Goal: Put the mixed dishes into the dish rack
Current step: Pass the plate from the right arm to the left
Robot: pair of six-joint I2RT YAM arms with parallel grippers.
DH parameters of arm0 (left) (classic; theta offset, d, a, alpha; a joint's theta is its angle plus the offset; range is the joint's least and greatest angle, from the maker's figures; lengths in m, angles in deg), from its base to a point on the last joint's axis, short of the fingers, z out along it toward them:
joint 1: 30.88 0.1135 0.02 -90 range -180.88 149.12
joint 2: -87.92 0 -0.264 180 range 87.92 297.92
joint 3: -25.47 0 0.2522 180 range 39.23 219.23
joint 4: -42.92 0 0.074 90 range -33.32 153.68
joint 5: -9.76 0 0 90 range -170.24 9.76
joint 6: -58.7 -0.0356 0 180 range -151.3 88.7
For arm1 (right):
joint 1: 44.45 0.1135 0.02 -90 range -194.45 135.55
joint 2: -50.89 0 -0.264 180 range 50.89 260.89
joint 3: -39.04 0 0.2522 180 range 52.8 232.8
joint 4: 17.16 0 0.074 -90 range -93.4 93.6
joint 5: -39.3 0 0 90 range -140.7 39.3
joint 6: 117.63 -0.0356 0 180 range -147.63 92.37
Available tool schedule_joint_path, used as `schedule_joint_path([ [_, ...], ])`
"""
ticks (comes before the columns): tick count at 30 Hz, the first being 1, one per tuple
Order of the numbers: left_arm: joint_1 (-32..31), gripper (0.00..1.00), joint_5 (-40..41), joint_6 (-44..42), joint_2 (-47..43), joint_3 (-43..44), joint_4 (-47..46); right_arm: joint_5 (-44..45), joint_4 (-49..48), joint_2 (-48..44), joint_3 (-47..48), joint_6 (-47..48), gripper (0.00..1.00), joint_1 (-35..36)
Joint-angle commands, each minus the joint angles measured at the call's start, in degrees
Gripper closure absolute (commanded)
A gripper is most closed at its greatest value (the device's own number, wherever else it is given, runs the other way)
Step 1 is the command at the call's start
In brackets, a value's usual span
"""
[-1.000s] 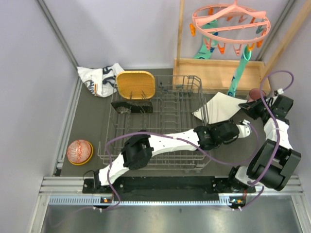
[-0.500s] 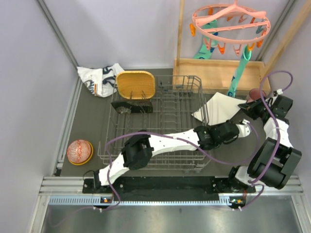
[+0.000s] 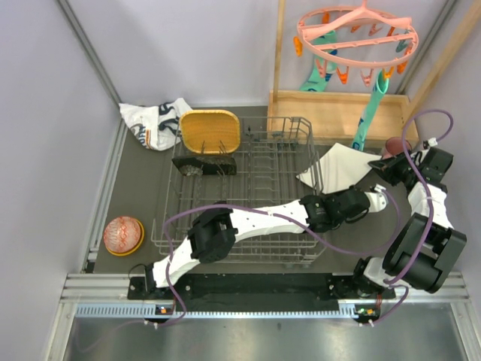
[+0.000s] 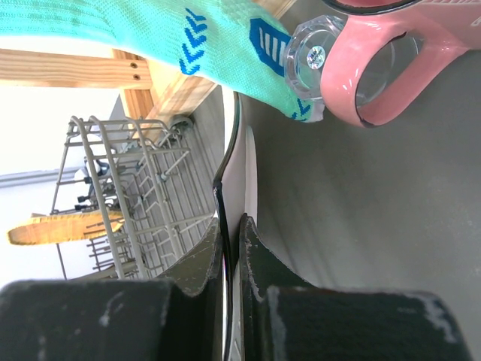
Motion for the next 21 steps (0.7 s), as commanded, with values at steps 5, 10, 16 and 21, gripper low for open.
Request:
schedule_joint_path([
  [5, 0.32, 1.00, -1.59, 0.37, 1.23, 0.25, -1.51, -8.87, -5.08, 0.26, 5.23, -5.40, 1.00, -0.35],
  [10, 0.32, 1.00, -1.68, 0.11, 0.97, 0.25, -1.69, -8.35, -4.03, 1.32, 5.40, -4.96, 1.00, -0.35],
  [16, 0.40, 1.00, -2.21, 0.11, -0.09, -0.28, -2.13, -7.56, -1.49, 1.93, 6.63, -3.38, 1.00, -0.35],
  [21, 0.32, 1.00, -3.44, 0.64, -0.09, -0.72, -2.13, -7.29, -0.16, 2.11, 7.16, -2.76, 1.00, -0.35],
])
